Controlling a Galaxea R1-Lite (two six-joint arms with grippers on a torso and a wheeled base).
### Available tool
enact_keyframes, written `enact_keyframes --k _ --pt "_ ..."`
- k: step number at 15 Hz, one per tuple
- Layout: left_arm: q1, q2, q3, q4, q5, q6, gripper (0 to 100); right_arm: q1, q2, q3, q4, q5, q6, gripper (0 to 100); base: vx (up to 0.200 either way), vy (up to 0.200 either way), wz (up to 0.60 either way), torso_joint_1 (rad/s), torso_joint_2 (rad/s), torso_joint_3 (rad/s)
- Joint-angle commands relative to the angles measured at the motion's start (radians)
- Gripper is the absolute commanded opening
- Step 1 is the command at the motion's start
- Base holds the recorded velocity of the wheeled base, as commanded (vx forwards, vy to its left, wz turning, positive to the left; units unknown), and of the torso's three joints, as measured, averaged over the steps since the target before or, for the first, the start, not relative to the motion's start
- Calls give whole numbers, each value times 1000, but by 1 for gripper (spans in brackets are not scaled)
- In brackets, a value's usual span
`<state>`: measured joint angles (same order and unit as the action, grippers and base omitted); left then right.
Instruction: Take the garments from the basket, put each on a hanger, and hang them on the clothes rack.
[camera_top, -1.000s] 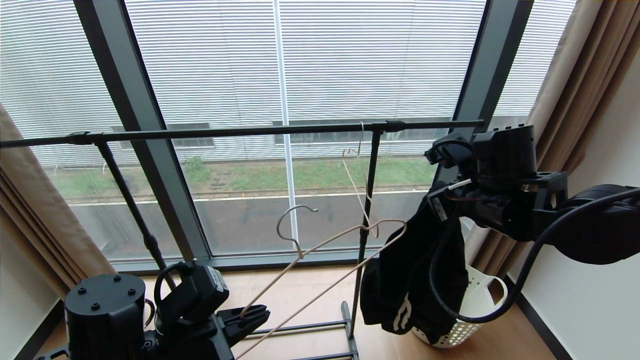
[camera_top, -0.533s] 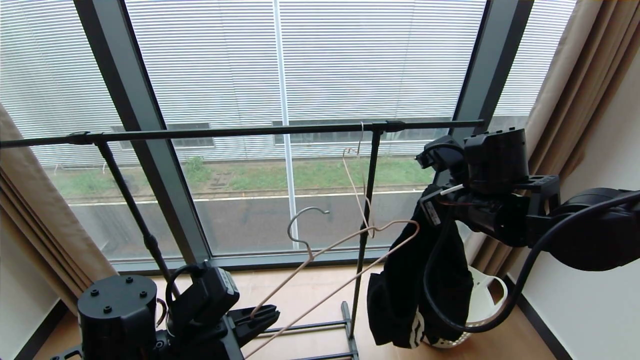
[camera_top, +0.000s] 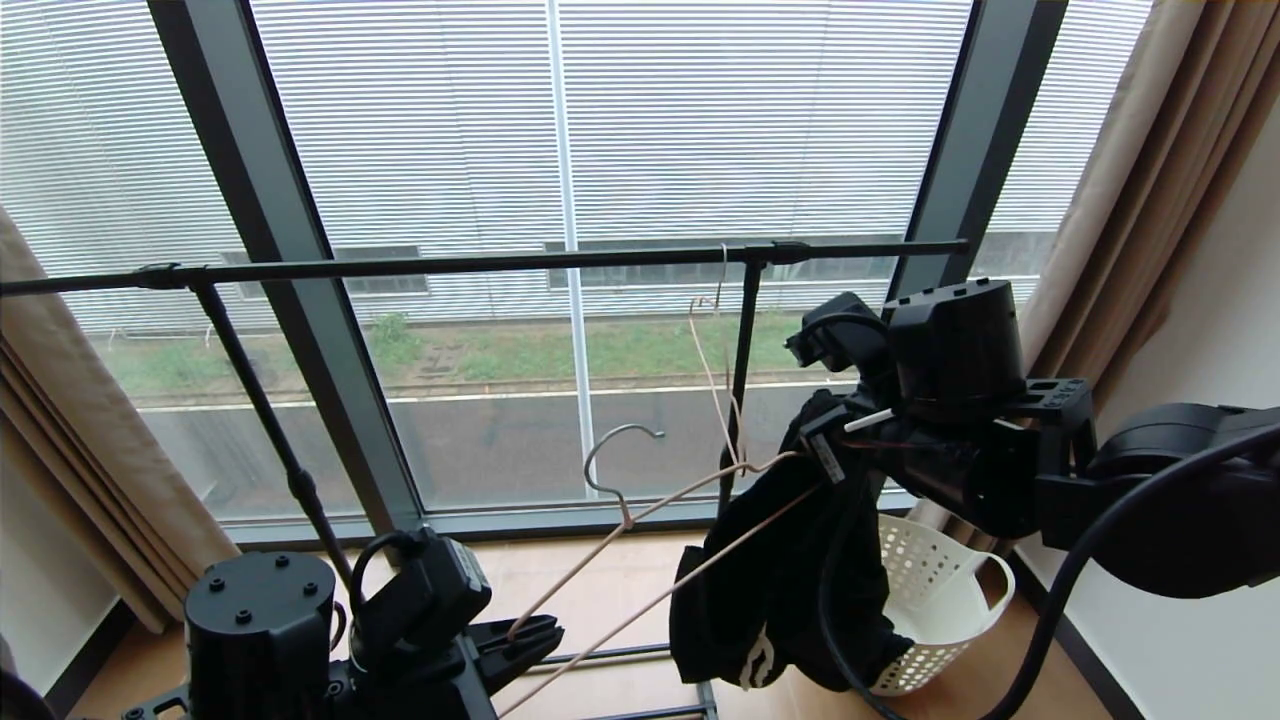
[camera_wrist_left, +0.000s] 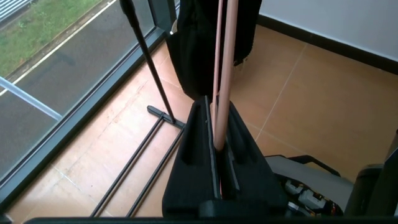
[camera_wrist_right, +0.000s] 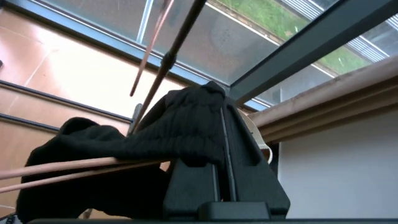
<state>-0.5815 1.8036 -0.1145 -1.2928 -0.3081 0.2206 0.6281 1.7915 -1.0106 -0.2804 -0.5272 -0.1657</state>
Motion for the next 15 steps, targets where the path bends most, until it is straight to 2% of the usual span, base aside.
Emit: enact_keyframes --k 1,6,10,15 --pt "0 5 2 1 0 0 0 47 -4 4 0 -2 17 0 0 0 0 0 0 0" --pt "-12 5 16 1 -2 3 0 105 -20 3 -11 -17 63 0 0 0 0 0 0 0" --pt "-38 3 36 0 -6 3 0 139 -9 26 -135 -17 65 0 0 0 0 0 0 0" --pt "-43 5 35 0 -6 2 0 211 -15 41 -144 -11 80 0 0 0 0 0 0 0"
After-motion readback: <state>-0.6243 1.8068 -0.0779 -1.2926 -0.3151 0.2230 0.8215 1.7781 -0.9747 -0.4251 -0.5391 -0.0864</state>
